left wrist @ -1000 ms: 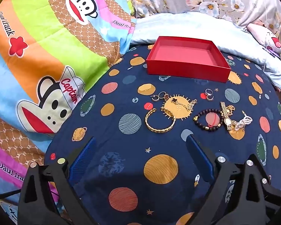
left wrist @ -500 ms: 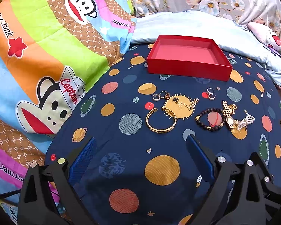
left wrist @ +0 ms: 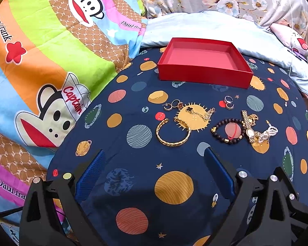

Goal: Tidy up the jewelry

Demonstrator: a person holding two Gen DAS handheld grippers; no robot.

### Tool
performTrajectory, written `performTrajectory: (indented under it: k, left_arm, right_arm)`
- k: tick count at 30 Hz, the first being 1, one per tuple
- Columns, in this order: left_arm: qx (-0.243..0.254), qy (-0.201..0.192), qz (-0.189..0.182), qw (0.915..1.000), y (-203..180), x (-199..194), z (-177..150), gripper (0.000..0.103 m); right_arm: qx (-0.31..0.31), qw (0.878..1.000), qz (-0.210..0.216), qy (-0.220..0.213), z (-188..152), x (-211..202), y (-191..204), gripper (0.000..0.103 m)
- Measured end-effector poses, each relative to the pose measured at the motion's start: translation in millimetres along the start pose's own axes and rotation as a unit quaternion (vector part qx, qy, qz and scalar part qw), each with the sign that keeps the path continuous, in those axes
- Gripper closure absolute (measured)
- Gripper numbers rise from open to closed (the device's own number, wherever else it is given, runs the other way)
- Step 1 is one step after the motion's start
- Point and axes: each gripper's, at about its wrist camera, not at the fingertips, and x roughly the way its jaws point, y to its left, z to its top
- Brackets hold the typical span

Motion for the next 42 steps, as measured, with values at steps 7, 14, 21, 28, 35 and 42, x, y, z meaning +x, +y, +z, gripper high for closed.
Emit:
performTrajectory:
  k: [7, 14, 21, 28, 35, 42]
  left_arm:
    - [-0.002, 0.001, 0.0, 1.0, 2.3, 0.9, -0.4, 0.009]
    - [-0.002, 0.0, -0.001, 1.0, 2.7, 0.4, -1.3, 0.009]
    - [-0.002, -0.001, -0.001, 1.0, 2.0, 0.2, -1.4, 0.009]
    - [-0.002, -0.002, 0.0, 1.0, 1.2, 0.3, -0.1, 0.009]
    - [-0.002, -0.004, -0.001, 1.0, 1.1, 0.3, 1.3, 0.009]
    - [-0.003, -0.005, -0.002, 1.0, 1.2, 0.3, 1.5, 0.009]
  right_arm:
    - [0.001, 1.0, 0.001, 0.001, -0.1, 0.5, 0.2, 0.005]
    - [0.003, 1.0, 0.001, 0.001, -0.3, 1.9, 0.1, 0.005]
    - [0.001, 1.0, 0.0, 0.001, -0.6, 2.1, 0.3, 0.005]
    - [0.002, 1.0, -0.001, 0.003, -0.7, 2.5, 0.3, 0.005]
    - [0.004, 1.0, -0.001, 0.002, -0.3, 2.3, -0.6, 0.005]
    - [0.007, 1.0, 0.0, 0.004, -0.5, 3.8, -1.4, 0.005]
